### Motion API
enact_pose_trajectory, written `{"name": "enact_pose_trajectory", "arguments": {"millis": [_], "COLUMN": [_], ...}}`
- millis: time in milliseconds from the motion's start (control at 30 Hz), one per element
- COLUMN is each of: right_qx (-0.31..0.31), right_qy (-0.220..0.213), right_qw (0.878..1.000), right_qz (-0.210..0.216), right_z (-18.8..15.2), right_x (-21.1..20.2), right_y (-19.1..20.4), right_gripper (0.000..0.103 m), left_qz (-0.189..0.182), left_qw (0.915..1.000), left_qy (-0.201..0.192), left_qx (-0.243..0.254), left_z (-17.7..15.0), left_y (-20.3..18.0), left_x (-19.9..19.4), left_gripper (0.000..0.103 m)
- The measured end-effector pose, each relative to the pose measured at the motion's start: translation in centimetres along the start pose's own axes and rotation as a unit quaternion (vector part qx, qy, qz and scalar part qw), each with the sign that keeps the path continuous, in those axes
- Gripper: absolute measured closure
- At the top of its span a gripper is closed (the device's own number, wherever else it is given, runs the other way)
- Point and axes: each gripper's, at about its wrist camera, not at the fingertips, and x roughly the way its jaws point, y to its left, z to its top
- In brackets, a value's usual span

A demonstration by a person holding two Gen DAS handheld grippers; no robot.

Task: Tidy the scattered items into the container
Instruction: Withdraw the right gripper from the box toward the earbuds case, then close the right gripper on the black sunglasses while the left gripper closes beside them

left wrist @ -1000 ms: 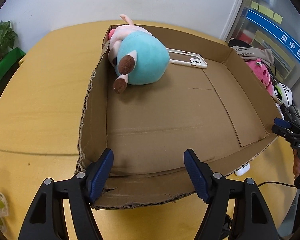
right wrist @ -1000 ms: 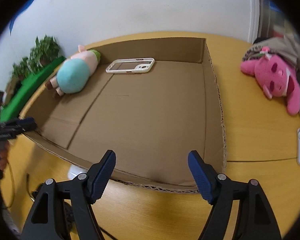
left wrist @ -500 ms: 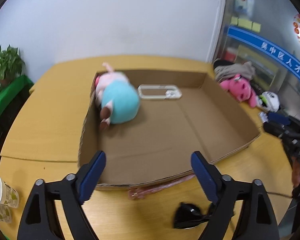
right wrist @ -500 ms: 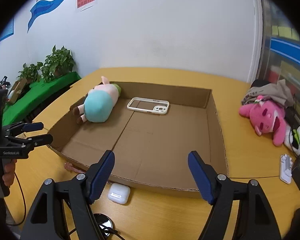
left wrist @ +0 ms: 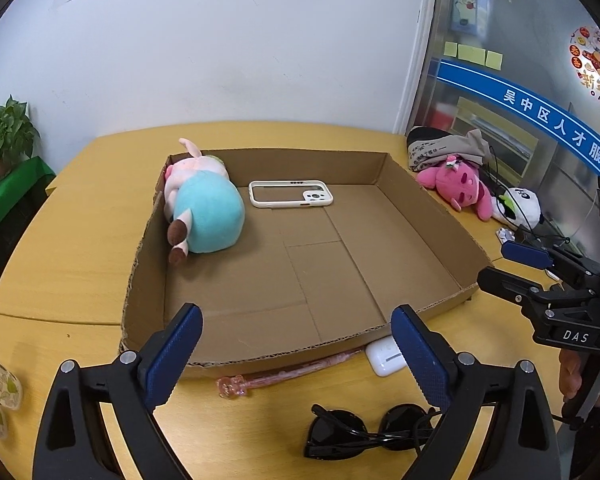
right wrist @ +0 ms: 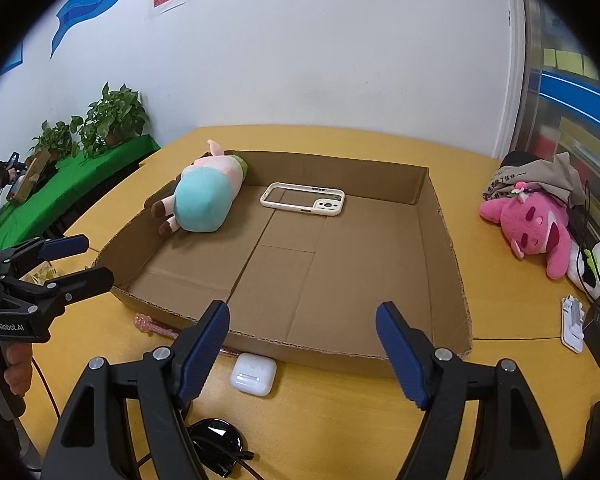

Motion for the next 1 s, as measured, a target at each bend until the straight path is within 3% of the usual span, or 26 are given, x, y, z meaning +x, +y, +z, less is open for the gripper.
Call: {"name": "enact_pose_trajectory", "arguments": {"millis": [667, 833, 1000], "right_qx": [-0.009, -0.039, -0.053], "right_qy": [0.016, 0.051, 0.109], "right_qw": [1.000, 0.994, 0.979], "right_qz": [0.016, 0.090, 0.164], "right_z": [-1.0, -3.8, -7.0], "right_x": [0.5, 1.4, 3.4], "right_y": [0.7, 1.3, 2.5], "right_gripper": [0.027, 0.027, 0.027], "left_qz": [-0.001, -0.015, -0.063], "left_qw": [0.9999, 0.9987, 0.9906], "left_qy": [0.011, 0.044, 0.099], "left_qx": [-0.005, -0.023, -0.070], "left_z": [-1.2, -3.2, -6.3], "left_y": [-0.5, 0.0, 0.4], "left_x": [0.0, 0.3, 1.8], "left_gripper": [0.005, 0.005, 0.005]}}
